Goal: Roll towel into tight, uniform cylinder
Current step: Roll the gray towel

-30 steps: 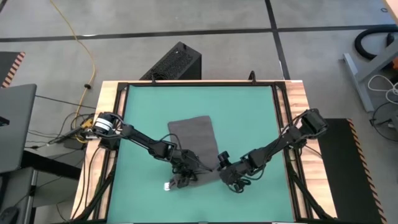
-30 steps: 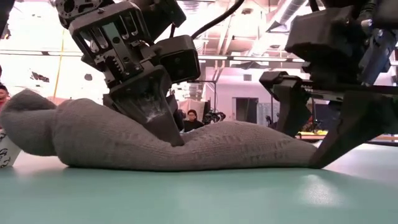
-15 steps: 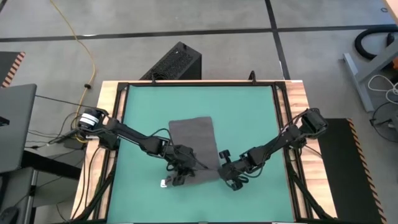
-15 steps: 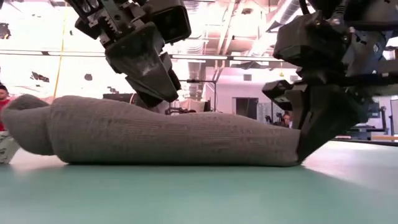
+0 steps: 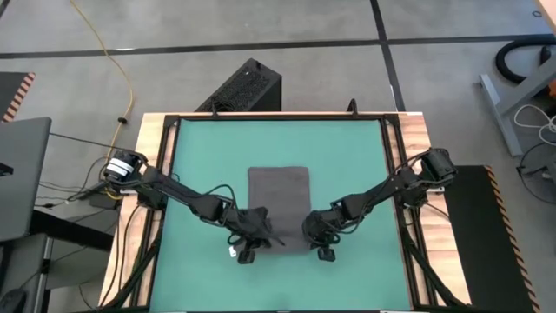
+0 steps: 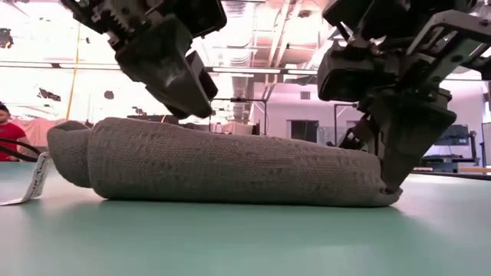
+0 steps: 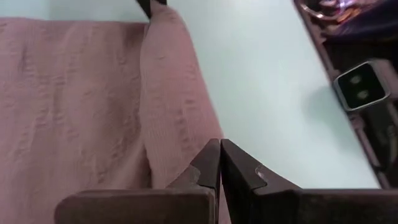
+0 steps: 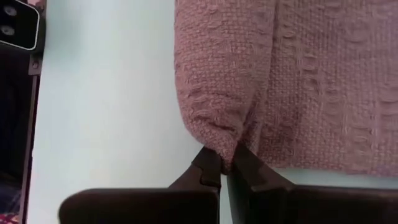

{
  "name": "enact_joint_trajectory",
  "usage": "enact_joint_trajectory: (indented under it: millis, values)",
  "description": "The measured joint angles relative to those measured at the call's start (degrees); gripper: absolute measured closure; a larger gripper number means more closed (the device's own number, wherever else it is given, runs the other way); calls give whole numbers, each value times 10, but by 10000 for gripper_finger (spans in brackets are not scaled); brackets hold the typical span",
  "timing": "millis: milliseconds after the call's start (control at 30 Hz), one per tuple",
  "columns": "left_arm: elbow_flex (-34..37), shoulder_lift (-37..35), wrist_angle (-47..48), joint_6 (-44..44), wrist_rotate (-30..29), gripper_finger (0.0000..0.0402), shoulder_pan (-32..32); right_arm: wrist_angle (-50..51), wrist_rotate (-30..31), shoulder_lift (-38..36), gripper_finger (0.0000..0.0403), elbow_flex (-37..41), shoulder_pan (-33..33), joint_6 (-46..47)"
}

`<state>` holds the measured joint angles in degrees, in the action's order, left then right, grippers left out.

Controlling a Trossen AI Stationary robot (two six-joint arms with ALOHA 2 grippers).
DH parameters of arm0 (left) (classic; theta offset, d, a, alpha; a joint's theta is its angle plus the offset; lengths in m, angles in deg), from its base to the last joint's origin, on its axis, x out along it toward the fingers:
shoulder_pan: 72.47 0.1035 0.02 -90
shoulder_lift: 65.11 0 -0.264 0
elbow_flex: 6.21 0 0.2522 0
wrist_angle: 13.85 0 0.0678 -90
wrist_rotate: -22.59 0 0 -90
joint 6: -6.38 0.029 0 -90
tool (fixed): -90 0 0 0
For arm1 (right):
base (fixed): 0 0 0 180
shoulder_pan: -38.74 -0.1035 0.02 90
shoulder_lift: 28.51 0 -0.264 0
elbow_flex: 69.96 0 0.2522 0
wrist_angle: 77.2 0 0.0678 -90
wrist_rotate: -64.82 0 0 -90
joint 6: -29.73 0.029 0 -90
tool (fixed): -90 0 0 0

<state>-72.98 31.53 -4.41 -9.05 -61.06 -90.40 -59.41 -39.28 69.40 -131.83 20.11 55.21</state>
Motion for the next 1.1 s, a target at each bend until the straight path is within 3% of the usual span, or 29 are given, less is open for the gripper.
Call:
enact_joint_trajectory:
  millis: [167, 567, 867, 1100]
  values:
    - [4, 0, 17, 16, -17, 401, -2, -37, -1, -1, 381, 17, -1, 27]
    - [104, 0, -116, 23, 9, 401, 51, -361, 14, -4, 380, 178, -9, 219]
    - [141, 0, -135, 22, 12, 401, 82, -364, 11, -3, 334, 174, -1, 215]
    - [142, 0, -134, 22, 11, 401, 83, -340, -52, -3, 284, 163, 37, 229]
